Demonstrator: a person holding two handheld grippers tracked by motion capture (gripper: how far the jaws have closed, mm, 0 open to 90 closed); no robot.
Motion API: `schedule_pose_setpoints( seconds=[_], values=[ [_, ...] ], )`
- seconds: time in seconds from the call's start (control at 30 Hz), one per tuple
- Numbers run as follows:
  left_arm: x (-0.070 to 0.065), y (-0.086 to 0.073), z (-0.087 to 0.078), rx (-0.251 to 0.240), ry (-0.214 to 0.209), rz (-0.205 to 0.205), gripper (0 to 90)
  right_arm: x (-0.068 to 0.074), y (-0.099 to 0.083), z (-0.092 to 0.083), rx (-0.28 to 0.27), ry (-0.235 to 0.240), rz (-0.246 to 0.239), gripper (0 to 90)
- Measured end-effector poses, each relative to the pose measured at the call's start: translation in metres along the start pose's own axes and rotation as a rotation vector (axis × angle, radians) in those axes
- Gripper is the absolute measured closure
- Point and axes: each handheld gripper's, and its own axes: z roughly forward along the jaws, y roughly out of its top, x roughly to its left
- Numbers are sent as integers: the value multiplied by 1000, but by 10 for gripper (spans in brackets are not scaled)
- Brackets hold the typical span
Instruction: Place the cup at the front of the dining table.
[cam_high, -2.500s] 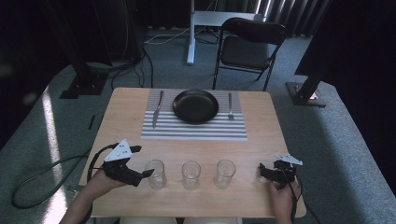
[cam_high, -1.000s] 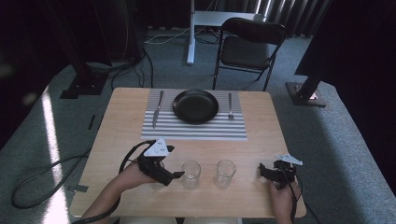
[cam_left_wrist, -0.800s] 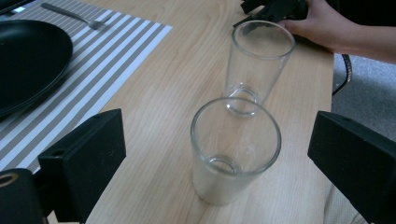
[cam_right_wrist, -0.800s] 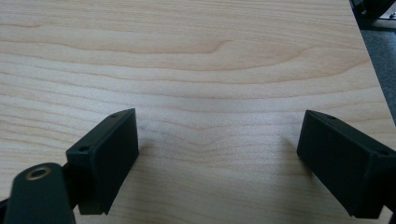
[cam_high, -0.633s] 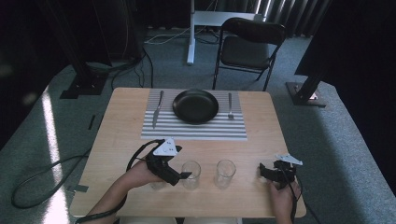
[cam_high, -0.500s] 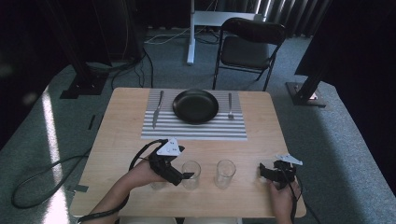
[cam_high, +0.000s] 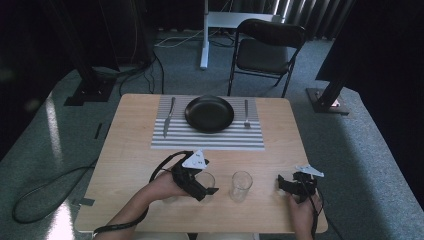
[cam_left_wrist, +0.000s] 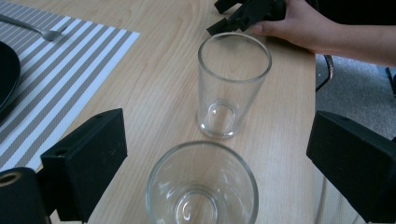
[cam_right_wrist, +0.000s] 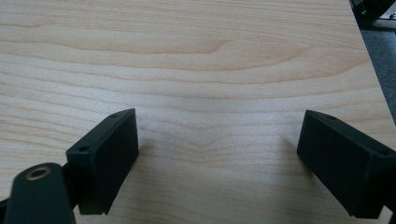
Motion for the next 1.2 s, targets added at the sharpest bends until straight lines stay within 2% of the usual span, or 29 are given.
schedule_pose_setpoints(
  seconds=[0.13,0.37,0.53,0.6,0.67,0.77,0.87,1.07,1.2],
  values=[
    [-3,6,7,10,-11,9,54,0,0,0,0,0,0,120],
    [-7,14,18,34,-3,23,54,0,0,0,0,0,0,121],
    [-10,19,24,38,-26,33,54,0,0,0,0,0,0,121],
    [-13,21,27,52,-12,45,54,0,0,0,0,0,0,121],
    [-14,23,30,56,-20,49,54,0,0,0,0,0,0,121],
    [-16,28,34,65,-10,48,54,0,0,0,0,0,0,121],
    [-17,32,39,92,-1,53,54,0,0,0,0,0,0,121],
    [-20,39,49,124,18,44,54,0,0,0,0,0,0,121],
    [-22,44,56,152,11,52,54,0,0,0,0,0,1,122]
  ],
)
